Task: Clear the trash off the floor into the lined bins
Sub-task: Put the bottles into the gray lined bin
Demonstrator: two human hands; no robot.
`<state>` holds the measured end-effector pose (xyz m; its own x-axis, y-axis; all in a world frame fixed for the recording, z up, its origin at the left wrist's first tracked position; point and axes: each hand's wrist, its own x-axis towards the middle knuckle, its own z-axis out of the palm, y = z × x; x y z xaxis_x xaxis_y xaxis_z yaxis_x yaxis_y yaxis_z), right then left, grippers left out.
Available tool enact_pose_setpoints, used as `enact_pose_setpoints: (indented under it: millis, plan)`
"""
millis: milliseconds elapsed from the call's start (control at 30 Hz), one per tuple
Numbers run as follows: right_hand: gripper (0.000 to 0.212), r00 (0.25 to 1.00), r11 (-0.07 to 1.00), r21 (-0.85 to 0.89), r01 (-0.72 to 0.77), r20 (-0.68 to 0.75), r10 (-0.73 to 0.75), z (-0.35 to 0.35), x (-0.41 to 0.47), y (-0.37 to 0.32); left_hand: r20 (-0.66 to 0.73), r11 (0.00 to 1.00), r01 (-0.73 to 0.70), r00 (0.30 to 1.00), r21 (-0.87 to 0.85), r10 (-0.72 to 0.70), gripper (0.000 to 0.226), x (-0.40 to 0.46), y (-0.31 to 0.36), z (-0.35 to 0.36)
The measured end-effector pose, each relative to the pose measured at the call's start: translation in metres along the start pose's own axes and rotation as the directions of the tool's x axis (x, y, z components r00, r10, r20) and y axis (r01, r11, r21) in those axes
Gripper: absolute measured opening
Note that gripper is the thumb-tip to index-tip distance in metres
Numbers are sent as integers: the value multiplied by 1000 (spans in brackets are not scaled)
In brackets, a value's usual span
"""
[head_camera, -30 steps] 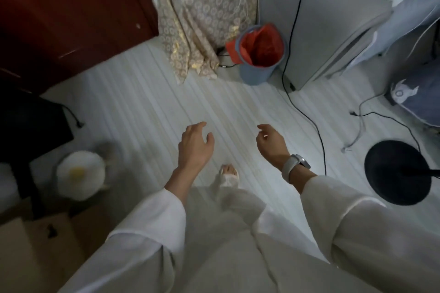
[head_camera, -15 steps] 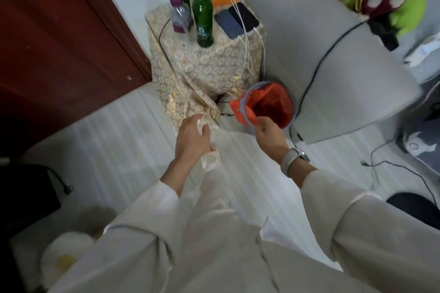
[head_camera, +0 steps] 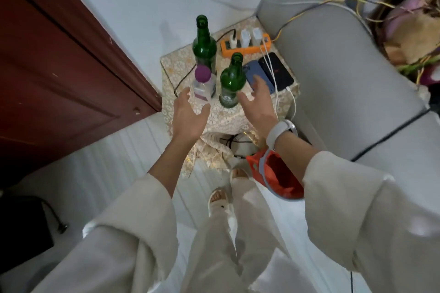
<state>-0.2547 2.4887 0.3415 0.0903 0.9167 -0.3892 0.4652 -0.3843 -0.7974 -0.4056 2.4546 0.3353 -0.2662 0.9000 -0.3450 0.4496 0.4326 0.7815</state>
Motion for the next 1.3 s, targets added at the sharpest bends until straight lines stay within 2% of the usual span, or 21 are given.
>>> enact_pose_setpoints:
  millis: [133, 200, 300, 433, 567, 667, 767, 900, 1000, 1133, 1300]
  plan:
    - [72, 1000, 1000, 18, 20, 10, -20, 14, 61, -12, 5, 999, -17, 1000, 47, 17, 83, 49, 0, 24]
    - [61, 999, 998, 55, 29, 18, -30, 20, 80, -10, 8, 998, -5, 1000, 58, 5, 88, 70, -7, 36]
    - [24, 998, 997, 56, 60, -2, -60, 30, 92, -9, -25, 999, 25, 999, 32, -24, 81, 95, -18, 50]
    - [16, 997, 991, 117, 63, -60, -57, 25, 83, -3, -98, 1000, -7, 995, 24, 9, 65, 104, -20, 56]
    - [12, 965, 944, 328, 16, -253, 71, -5, 51, 31, -150, 988, -151, 978, -31, 145, 64, 74, -17, 53]
    - [14, 899, 894, 447, -27, -380, 217, -37, 14, 62, -69, 995, -95, 993, -13, 94, 62, 36, -16, 64]
    - [26, 824, 912, 400, -89, -485, 293, -60, -23, 97, 98, 998, -58, 993, 2, 57, 63, -5, -20, 89]
    - [27, 741, 894, 382, -234, -526, 418, -70, -49, 160, 325, 999, -43, 945, -14, 45, 62, -47, -34, 139]
    - [32, 701, 883, 350, -313, -541, 463, -71, -52, 223, 424, 999, -43, 905, 7, 36, 61, -59, -56, 187]
    - [33, 683, 850, 321, -417, -507, 526, -64, -41, 311, 470, 990, -128, 879, 57, 87, 64, -52, -104, 258]
    - [36, 711, 846, 263, -463, -461, 532, -47, -16, 414, 491, 956, -287, 843, 66, 219, 60, -32, -152, 357]
